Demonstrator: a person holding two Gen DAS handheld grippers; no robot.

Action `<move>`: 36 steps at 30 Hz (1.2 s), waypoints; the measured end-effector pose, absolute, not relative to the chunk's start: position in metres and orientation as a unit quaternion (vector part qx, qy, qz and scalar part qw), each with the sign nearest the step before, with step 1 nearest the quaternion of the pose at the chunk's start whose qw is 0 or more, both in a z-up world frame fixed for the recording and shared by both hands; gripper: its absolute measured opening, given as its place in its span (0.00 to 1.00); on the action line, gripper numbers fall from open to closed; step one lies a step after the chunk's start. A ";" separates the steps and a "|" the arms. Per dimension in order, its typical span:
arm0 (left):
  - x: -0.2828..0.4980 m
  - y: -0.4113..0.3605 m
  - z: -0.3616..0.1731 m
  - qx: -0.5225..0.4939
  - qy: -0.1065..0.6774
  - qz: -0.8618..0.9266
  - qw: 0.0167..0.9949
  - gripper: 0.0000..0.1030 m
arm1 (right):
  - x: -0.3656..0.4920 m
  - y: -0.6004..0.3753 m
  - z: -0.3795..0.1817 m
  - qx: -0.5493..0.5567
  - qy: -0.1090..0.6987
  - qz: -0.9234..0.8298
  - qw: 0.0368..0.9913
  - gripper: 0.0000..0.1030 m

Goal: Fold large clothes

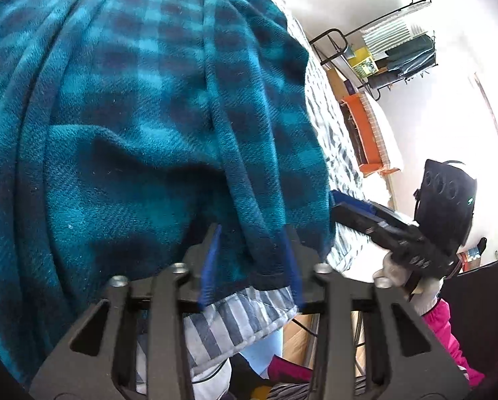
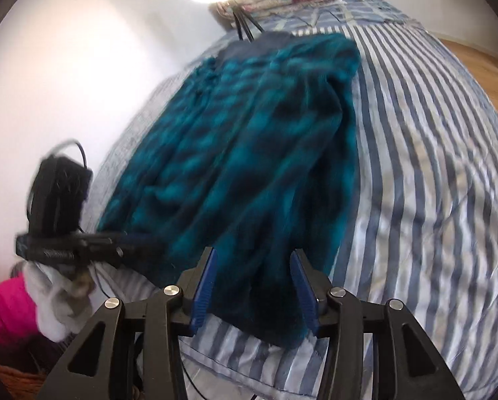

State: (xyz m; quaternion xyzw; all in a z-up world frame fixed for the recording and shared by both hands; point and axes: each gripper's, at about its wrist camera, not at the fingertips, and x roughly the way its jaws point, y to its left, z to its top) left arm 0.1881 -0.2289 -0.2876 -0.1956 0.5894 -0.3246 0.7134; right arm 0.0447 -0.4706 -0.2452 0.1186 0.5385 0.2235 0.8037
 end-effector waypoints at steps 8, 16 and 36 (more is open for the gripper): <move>0.180 -0.245 -0.285 -0.210 0.586 -0.339 0.706 0.03 | 0.041 -0.470 -0.253 0.159 0.546 0.233 0.788 0.00; 0.171 -0.258 -0.292 -0.164 0.593 -0.338 0.712 0.02 | 0.023 -0.493 -0.232 0.170 0.541 0.211 0.796 0.00; 0.123 -0.268 -0.229 -0.052 0.500 -0.352 0.790 0.08 | 0.078 -0.500 -0.199 0.115 0.449 0.190 0.866 0.21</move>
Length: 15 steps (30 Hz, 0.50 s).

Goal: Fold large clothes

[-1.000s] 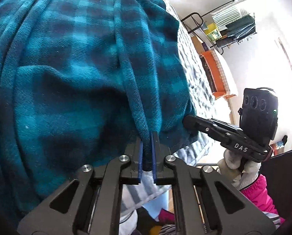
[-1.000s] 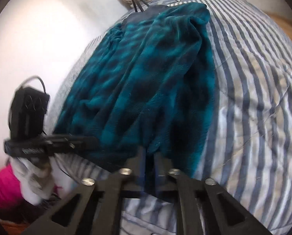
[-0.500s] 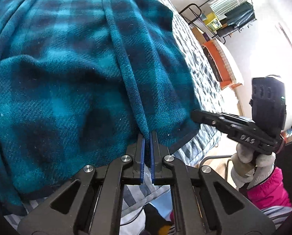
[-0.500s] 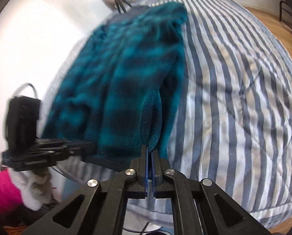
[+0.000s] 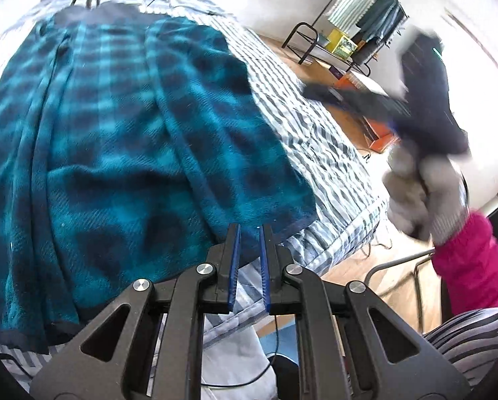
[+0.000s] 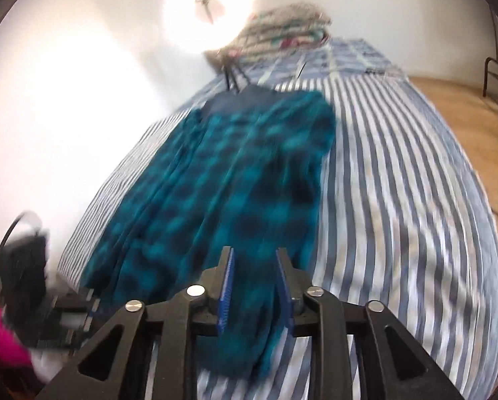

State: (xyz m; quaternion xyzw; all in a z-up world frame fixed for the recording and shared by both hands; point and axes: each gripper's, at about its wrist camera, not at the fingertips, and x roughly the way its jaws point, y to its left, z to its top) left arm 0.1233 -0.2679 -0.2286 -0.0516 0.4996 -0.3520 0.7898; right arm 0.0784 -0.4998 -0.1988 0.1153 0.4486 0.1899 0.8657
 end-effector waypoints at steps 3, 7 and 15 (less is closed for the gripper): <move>0.117 -0.271 -0.226 -0.039 0.494 -0.354 0.793 0.08 | 0.120 -0.489 -0.205 0.091 0.445 0.170 0.875 0.13; 0.119 -0.268 -0.228 -0.037 0.491 -0.351 0.797 0.08 | 0.164 -0.477 -0.219 0.063 0.454 0.149 0.876 0.12; 0.133 -0.263 -0.241 -0.054 0.508 -0.335 0.792 0.08 | 0.225 -0.486 -0.263 0.098 0.484 0.113 0.862 0.12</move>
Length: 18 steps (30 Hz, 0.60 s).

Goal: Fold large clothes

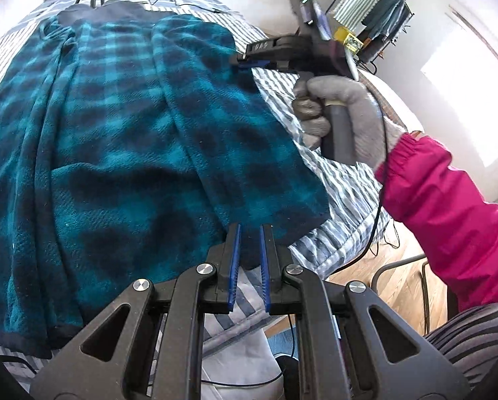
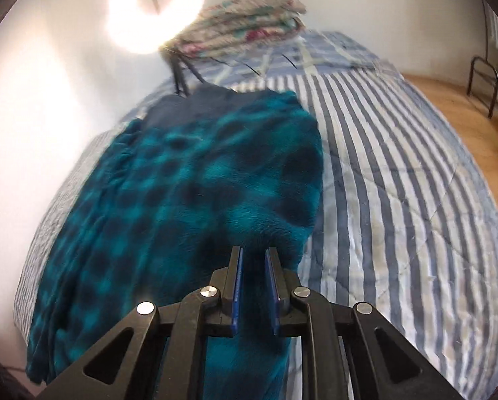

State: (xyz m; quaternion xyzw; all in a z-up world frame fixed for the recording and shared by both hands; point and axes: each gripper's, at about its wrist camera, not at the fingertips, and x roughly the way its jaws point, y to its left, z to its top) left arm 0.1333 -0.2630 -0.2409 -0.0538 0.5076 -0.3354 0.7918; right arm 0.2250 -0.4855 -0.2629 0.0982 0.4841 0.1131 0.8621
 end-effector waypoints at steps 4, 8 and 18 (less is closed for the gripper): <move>0.138 -0.264 -0.244 -0.056 0.509 -0.333 0.792 0.08 | 0.235 -0.486 -0.289 0.096 0.514 0.094 0.847 0.12; 0.142 -0.260 -0.246 -0.070 0.506 -0.329 0.794 0.08 | 0.225 -0.494 -0.274 0.113 0.505 0.102 0.850 0.20; 0.153 -0.273 -0.246 -0.064 0.490 -0.339 0.800 0.08 | 0.118 -0.535 -0.243 0.170 0.480 0.153 0.847 0.46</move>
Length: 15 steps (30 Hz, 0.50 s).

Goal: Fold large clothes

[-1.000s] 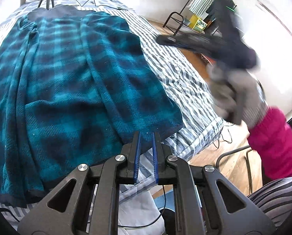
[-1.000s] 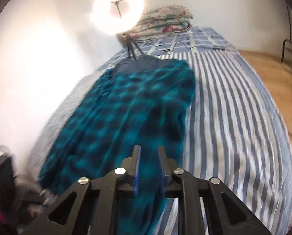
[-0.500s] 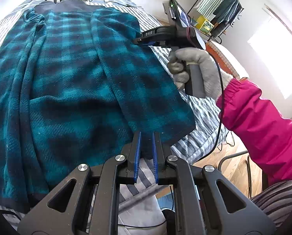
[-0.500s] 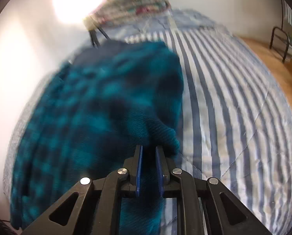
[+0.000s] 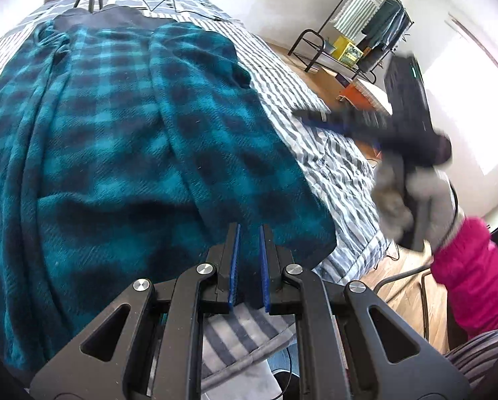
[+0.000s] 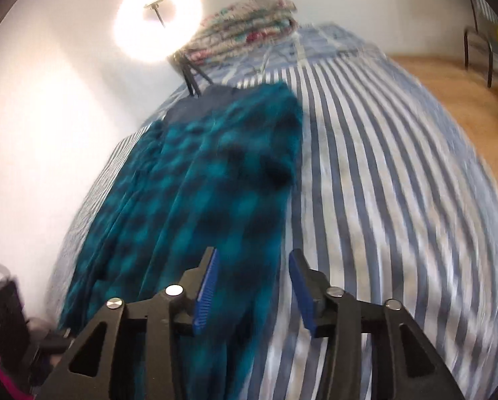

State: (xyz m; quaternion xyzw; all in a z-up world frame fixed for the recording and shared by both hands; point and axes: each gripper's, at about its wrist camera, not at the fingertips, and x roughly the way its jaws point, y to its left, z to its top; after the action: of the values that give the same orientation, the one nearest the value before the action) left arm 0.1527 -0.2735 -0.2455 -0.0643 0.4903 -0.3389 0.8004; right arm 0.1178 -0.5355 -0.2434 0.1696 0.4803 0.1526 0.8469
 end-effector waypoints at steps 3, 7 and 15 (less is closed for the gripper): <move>0.155 -0.279 -0.249 -0.057 0.491 -0.338 0.801 0.08 | 0.092 -0.543 -0.265 0.193 0.511 0.145 0.825 0.47; 0.161 -0.281 -0.257 -0.057 0.497 -0.328 0.801 0.08 | 0.076 -0.553 -0.294 0.283 0.529 0.159 0.784 0.51; 0.171 -0.277 -0.273 -0.075 0.512 -0.304 0.800 0.08 | 0.065 -0.542 -0.302 0.343 0.518 0.190 0.760 0.58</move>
State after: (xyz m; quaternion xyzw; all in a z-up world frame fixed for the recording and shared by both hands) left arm 0.1713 -0.2774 -0.2731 -0.0747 0.5119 -0.3036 0.8002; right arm 0.0653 -0.5422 -0.3018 0.3430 0.5184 0.1902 0.7599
